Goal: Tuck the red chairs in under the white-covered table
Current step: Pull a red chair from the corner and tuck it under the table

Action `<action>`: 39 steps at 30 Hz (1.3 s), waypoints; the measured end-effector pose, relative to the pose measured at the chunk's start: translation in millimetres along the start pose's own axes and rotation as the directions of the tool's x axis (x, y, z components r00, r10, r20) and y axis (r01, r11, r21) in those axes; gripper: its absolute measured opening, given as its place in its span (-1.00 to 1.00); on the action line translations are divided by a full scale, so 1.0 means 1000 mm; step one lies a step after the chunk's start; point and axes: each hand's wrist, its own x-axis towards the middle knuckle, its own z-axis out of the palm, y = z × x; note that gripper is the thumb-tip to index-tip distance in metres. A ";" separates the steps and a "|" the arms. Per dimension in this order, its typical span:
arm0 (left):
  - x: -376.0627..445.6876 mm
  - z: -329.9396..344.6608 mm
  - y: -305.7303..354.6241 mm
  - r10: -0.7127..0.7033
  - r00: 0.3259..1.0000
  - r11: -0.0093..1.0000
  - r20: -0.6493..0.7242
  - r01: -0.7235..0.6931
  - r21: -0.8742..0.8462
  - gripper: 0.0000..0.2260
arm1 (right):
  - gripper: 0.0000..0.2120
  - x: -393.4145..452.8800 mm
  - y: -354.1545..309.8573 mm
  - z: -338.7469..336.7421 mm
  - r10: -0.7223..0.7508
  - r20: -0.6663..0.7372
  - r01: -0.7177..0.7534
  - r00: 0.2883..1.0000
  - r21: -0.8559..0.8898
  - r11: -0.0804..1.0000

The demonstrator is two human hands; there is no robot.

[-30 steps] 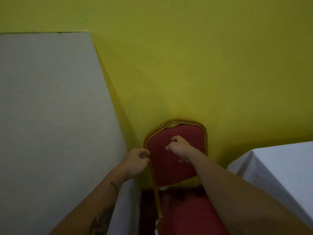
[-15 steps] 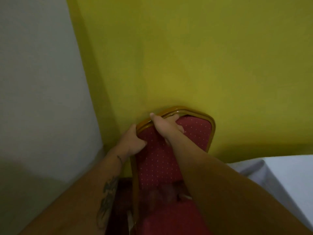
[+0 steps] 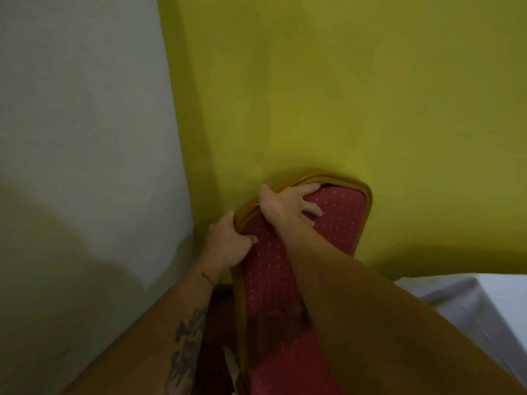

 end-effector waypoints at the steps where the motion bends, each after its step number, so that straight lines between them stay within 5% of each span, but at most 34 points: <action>1: -0.005 -0.002 -0.004 -0.028 1.000 0.999 -0.001 0.028 -0.030 -0.73 | -0.01 0.000 0.002 0.003 0.009 0.013 -0.009 1.000 0.004 1.000; 4: -0.025 -0.007 -0.017 -0.071 0.997 0.991 -0.018 0.069 -0.114 -0.70 | 0.15 -0.015 0.004 0.002 0.016 0.094 -0.016 0.995 -0.002 1.000; 11: -0.109 -0.002 -0.034 -0.096 0.995 0.980 -0.002 0.094 -0.176 -0.70 | 0.16 -0.061 0.045 -0.015 -0.077 0.248 0.093 0.966 -0.051 0.994; 17: -0.200 -0.035 -0.037 -0.133 0.906 0.981 0.403 0.179 -0.080 -0.83 | 0.18 -0.115 0.103 -0.050 -0.151 0.346 0.188 0.926 -0.074 0.979; 23: -0.227 -0.061 0.015 -0.122 0.990 0.992 0.071 0.120 0.033 -0.74 | 0.16 -0.183 0.166 -0.082 -0.208 0.370 0.220 0.906 0.010 0.976; 29: -0.252 -0.003 0.075 -0.044 0.976 0.989 0.216 0.012 0.146 -0.63 | 0.10 -0.236 0.211 -0.089 -0.164 0.434 0.192 0.886 -0.021 0.981; 33: -0.273 0.037 0.077 -0.071 0.963 0.913 0.262 -0.043 0.405 -0.56 | 0.16 -0.256 0.235 -0.102 -0.166 0.480 0.204 0.862 -0.029 0.979; 39: -0.305 0.043 0.067 -0.186 0.928 0.904 0.322 0.033 0.426 -0.66 | 0.21 -0.285 0.267 -0.131 -0.185 0.504 0.249 0.844 -0.063 0.966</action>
